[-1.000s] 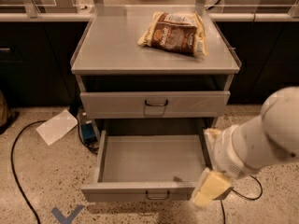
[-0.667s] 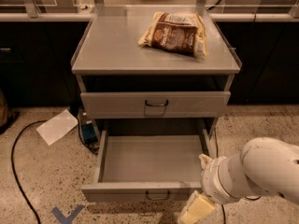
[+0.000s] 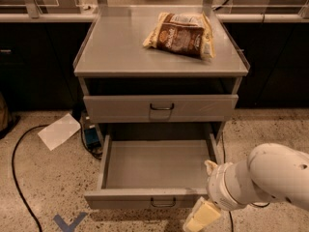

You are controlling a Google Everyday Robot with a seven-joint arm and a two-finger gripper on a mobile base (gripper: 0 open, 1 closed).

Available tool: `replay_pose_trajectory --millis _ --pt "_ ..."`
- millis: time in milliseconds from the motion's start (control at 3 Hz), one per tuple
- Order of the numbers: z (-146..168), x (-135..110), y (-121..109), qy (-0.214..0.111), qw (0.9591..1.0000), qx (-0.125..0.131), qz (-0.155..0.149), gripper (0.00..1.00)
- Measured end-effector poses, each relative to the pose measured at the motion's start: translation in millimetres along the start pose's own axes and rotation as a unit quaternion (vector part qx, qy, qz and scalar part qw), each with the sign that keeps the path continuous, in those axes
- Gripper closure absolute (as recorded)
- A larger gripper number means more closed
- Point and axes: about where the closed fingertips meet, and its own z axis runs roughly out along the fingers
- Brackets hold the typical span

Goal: Close middle drawer

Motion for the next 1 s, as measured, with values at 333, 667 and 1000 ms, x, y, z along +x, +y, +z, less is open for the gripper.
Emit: replay_pose_trajectory --millis 333,667,1000 --pt "26 13 -9 -0.014 0.9996 -0.024 0.007 0.0" --pt "63 41 -18 -0.017 0.9977 -0.057 0.033 0.0" --pt "98 69 -16 -0.027 0.9932 -0.093 0.065 0.0"
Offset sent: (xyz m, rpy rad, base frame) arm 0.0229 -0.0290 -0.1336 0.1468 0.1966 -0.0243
